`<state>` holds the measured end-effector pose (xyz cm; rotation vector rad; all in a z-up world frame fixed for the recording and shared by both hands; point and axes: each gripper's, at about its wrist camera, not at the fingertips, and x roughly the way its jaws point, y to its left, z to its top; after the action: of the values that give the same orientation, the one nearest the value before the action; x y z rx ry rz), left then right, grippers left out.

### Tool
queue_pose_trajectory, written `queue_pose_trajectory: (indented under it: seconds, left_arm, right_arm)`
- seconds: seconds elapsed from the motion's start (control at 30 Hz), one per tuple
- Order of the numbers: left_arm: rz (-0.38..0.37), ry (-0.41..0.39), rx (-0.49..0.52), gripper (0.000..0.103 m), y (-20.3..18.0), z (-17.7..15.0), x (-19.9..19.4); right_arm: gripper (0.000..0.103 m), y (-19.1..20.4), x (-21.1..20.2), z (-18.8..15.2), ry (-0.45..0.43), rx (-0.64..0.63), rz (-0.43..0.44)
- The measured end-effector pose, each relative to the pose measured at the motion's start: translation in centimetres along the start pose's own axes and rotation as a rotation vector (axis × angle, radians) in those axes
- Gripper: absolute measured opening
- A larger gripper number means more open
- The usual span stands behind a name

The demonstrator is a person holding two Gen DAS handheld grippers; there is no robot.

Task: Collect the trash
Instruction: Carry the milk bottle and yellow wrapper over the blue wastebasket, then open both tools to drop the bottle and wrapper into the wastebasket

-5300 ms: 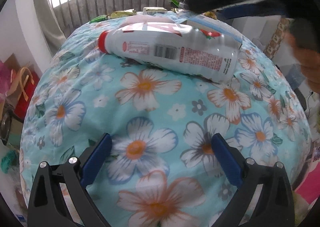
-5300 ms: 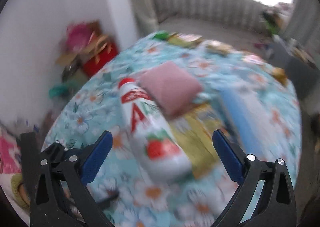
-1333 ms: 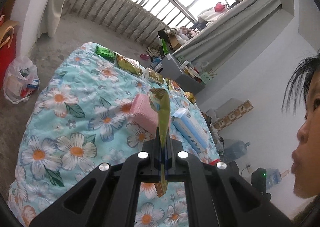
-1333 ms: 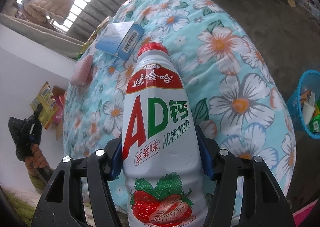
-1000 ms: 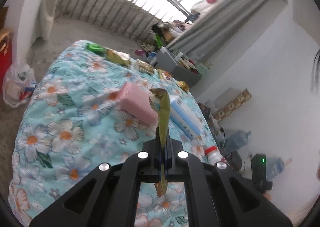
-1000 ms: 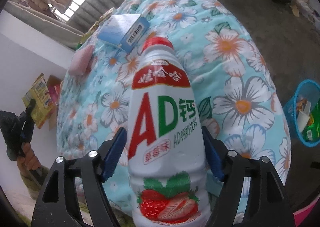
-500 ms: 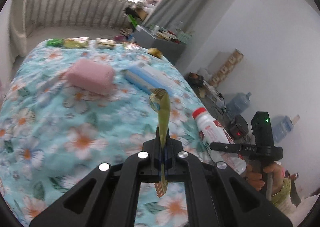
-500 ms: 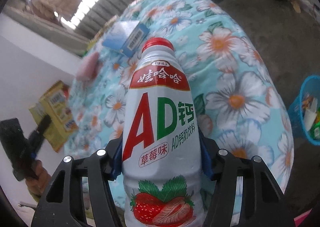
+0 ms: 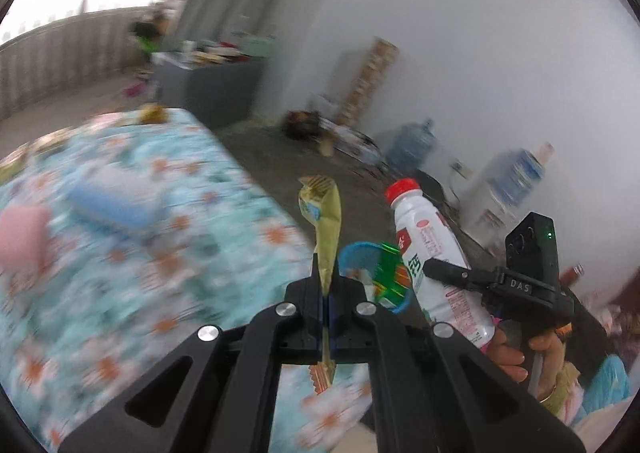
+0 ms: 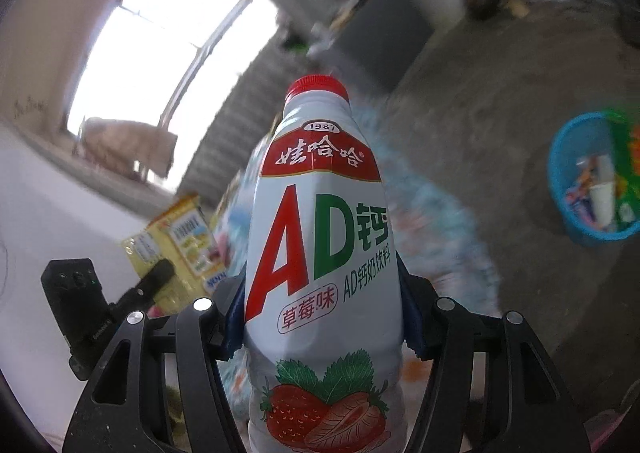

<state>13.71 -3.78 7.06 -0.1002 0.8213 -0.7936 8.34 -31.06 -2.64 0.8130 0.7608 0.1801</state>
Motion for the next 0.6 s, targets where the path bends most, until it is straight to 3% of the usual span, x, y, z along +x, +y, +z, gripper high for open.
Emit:
queue_pose_trajectory:
  seconds: [0.1,0.3,0.47,0.6]
  left_arm:
    - [-0.035,0.067,0.048,0.002,-3.0,1.6,4.6]
    - [-0.064,0.241,0.138,0.002,-8.3,3.0,15.9]
    - [-0.071,0.392,0.207,0.002,-11.9,3.0,25.6]
    - [-0.065,0.464,0.23,0.002,-14.1,3.4,32.9]
  right_arm:
    - [0.058,-3.8,-2.7,0.8,-0.079,0.083,-0.048]
    - [0.058,-13.0,-5.0,0.9,-0.156,0.283,-0.254]
    - [0.058,-19.9,-3.9,1.4,-0.148,0.447,-0.32]
    - [0.058,-22.7,-1.6,3.5,-0.136,0.503,-0.319]
